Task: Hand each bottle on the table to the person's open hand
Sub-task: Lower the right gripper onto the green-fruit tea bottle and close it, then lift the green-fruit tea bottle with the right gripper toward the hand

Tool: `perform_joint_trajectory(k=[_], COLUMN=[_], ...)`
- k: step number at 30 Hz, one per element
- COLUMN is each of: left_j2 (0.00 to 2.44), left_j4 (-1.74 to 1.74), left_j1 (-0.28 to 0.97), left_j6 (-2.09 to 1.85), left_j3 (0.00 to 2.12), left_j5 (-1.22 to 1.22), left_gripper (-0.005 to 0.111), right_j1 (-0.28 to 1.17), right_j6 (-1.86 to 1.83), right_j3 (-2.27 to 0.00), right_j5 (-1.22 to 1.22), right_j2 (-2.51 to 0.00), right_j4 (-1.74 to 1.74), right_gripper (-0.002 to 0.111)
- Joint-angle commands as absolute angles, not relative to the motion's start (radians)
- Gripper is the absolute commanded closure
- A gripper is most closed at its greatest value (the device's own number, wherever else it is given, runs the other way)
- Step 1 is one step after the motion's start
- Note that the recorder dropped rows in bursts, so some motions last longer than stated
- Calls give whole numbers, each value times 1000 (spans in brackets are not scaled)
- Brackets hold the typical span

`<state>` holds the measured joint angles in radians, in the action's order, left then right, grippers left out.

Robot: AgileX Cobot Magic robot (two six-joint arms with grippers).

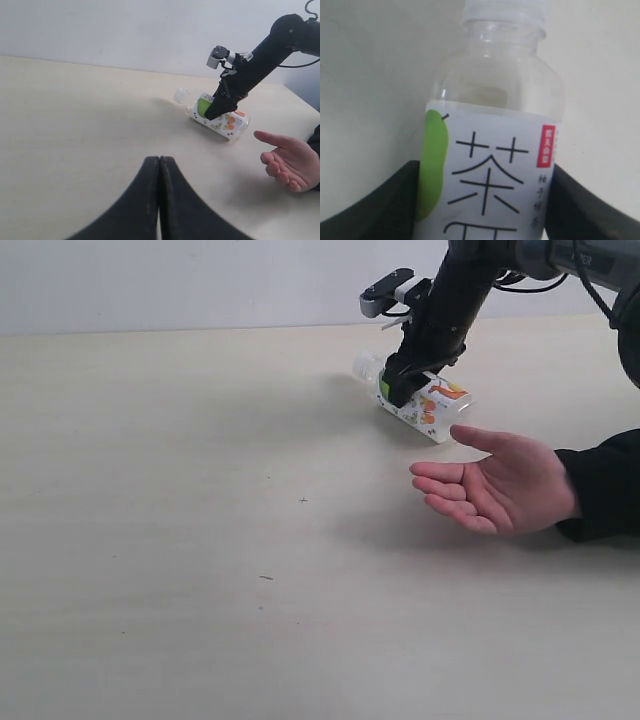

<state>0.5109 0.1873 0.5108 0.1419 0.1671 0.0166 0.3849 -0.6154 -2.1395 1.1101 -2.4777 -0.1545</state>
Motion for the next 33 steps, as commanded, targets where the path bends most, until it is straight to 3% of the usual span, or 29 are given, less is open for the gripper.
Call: perform_joint_trajectory(k=[1, 23, 33], left_j2=[508, 508, 508], left_j4=[188, 188, 188], left_j1=[509, 509, 509], left_j6=[135, 135, 135], left_j3=[164, 164, 164], left_j5=[22, 22, 22], left_gripper=[107, 107, 107], right_j1=[384, 384, 384], right_j6=[-591, -211, -197], right_j3=[-2194, -2273, -1996], right_j5=[1158, 1221, 1221], right_j2=[-2475, -2197, -1972], right_j4=[-157, -158, -145], right_gripper=[108, 108, 108])
